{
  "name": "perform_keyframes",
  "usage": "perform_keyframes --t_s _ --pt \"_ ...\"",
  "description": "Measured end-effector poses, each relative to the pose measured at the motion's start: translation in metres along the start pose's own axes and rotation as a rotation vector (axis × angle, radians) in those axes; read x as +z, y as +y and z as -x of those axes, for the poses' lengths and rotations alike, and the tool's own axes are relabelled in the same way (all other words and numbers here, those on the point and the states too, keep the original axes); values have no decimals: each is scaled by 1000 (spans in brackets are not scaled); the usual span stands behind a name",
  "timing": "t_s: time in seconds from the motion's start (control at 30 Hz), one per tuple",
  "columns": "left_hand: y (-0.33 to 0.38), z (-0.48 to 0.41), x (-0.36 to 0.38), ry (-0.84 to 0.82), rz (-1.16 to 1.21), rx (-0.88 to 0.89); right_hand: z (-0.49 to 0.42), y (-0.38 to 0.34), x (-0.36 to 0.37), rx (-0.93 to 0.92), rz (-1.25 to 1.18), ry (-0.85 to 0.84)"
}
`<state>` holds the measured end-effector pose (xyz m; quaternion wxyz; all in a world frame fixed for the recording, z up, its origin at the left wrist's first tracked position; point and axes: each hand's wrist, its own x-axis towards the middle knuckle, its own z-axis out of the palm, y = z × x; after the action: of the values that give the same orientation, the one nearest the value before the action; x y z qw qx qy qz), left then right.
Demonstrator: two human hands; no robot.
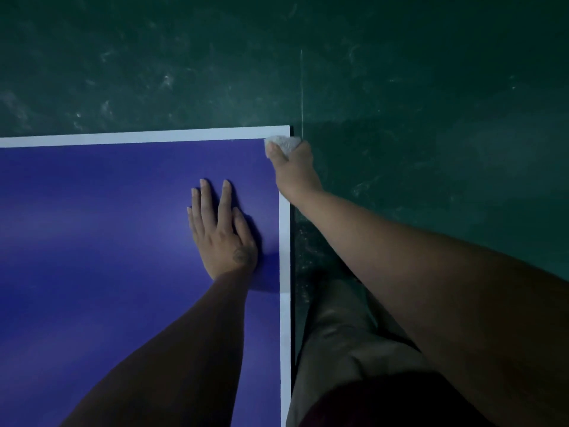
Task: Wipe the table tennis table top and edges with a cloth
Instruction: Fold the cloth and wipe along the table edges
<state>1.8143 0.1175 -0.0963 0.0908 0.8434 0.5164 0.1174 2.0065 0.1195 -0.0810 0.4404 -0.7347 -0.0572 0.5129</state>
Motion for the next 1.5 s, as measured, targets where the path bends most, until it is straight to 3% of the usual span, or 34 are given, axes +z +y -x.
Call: perform_keyframes --t_s 0.3,0.43,0.6,0.7,0.8,0.9,1.1,1.17,1.3,1.5 --pt "1 -1 -3 0 22 -11 84 94 17 -15 98 -6" --pt "2 -1 -3 -13 29 -33 48 68 16 70 32 -28" --pt "5 -3 -6 -20 38 -42 -32 10 3 12 -12 -2" --pt "6 -3 -6 -18 42 -56 -22 -1 1 19 -5 35" --pt "5 -3 -6 -6 26 -61 24 26 4 -50 67 46" --pt "6 -5 -6 -15 9 -89 51 46 8 -4 93 27" --pt "8 0 -9 -53 -20 -211 10 22 9 24 -17 119" --pt "10 -1 -10 -58 -20 -232 -11 10 3 5 46 107" --pt "8 -8 -11 -68 -31 -258 -36 -1 -21 -11 365 -59" --pt "11 -10 -14 -115 -20 -295 -65 -53 -64 -3 801 -512"
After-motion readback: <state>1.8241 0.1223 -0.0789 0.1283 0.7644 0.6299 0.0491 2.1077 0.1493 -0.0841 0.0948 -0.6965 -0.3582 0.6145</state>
